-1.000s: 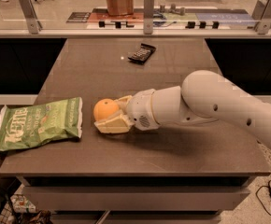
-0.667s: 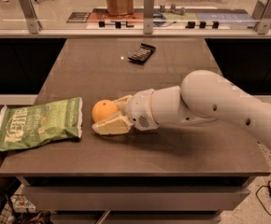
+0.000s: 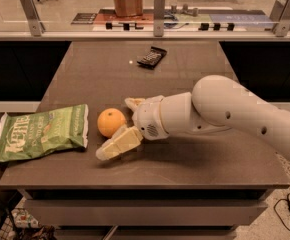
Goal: Move orange near green jalapeno chip bag
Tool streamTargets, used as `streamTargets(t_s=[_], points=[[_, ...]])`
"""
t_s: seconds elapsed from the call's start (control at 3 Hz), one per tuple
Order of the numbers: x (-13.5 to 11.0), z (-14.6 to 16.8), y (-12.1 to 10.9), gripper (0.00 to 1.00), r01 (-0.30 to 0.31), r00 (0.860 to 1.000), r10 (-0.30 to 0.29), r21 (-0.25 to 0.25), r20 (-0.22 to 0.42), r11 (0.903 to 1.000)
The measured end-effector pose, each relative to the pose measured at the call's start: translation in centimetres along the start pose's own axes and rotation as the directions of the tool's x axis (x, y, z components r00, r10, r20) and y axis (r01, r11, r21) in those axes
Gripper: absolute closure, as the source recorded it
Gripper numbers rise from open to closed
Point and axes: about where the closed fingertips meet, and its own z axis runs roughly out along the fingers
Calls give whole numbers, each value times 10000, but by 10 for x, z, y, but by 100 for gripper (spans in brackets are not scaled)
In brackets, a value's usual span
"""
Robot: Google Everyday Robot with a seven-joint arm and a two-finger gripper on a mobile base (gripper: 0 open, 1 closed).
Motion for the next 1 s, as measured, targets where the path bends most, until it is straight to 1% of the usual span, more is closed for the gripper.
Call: streamTargets(t_s=[0.33,0.67,1.0], points=[[-8,-28,-23,0,19,9999,-25,626,101,9980],[-17,-76,-55,0,-33,9992,-42,1840,399,9829],[-23,-132,-92,0,-286,9978,82,3141,661,9489]])
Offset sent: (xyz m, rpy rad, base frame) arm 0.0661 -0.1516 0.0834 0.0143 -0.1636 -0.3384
